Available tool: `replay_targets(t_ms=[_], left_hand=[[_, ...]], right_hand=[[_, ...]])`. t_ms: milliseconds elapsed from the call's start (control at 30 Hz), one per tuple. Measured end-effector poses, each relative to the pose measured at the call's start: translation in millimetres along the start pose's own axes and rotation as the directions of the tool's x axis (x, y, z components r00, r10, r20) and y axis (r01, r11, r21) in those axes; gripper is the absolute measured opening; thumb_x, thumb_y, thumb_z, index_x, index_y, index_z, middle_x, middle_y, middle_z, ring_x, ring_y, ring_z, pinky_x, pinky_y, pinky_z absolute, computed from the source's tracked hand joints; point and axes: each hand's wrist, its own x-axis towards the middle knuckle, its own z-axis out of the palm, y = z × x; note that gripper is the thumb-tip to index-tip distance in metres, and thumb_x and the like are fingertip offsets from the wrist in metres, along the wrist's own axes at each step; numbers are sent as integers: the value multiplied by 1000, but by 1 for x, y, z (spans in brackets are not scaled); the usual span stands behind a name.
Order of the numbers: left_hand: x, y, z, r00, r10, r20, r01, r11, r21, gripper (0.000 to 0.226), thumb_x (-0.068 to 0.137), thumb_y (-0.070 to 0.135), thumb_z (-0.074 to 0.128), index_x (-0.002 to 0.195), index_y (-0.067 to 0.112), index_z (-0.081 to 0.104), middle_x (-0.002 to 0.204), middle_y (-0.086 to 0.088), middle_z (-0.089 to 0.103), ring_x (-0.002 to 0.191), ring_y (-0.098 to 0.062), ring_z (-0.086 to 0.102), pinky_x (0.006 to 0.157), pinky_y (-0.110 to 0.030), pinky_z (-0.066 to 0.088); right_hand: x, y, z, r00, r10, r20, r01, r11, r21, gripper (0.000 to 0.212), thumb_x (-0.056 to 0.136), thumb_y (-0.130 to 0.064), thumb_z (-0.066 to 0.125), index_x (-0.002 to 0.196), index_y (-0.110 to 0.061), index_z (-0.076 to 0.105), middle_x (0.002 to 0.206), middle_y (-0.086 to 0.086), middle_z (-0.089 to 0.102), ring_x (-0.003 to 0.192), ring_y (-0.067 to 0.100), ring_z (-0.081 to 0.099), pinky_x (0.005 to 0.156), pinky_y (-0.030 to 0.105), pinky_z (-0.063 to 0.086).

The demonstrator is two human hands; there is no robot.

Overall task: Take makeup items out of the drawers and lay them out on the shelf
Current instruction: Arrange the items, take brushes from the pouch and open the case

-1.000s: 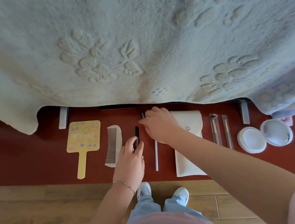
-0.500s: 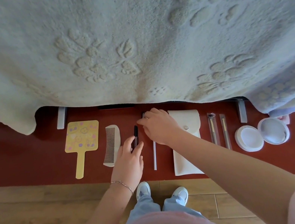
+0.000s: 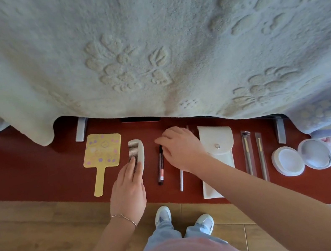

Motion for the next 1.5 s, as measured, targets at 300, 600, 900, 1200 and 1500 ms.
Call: replay_targets(t_ms=[300,600,900,1200,1500], left_hand=[[6,3,5,999,33,-6,-34,999,-19,68,60,11,83,124,13,59,117,-12,66,104,-28,66,77,-36,59],[7,-1,0,999,22,-50,-24,999,-34,61,67,16,78,125,15,56,122,-10,63,108,-27,64,78,-38,57],[13,-40,-3,972,-232,-26,232,973,-19,57,79,3,65,133,11,50,143,-21,43,133,-40,40,94,-52,47],[22,-39,2,977,-214,15,215,970,-118,56,87,1,54,140,11,41,151,-17,31,142,-34,25,106,-46,40],[24,-36,2,983,-184,19,185,975,-120,56,87,0,54,140,12,41,151,-16,31,142,-34,25,111,-49,31]], right_hand=[[-5,-19,13,980,-88,177,90,996,2,36,90,-17,53,125,-15,59,133,6,56,135,25,38,115,42,19],[-9,-17,11,980,-71,189,76,997,-21,40,92,-20,48,132,-16,52,139,5,51,138,23,33,116,40,14],[-4,-35,26,926,-170,338,218,970,-107,47,96,-35,43,142,-34,35,157,5,21,144,26,18,116,53,2],[-6,-31,25,926,-162,340,218,967,-131,43,97,-36,41,140,-36,38,156,4,25,144,24,19,115,55,-2],[-8,-32,25,929,-130,346,184,974,-130,44,97,-36,40,141,-36,37,156,4,23,145,24,16,115,54,-2]])
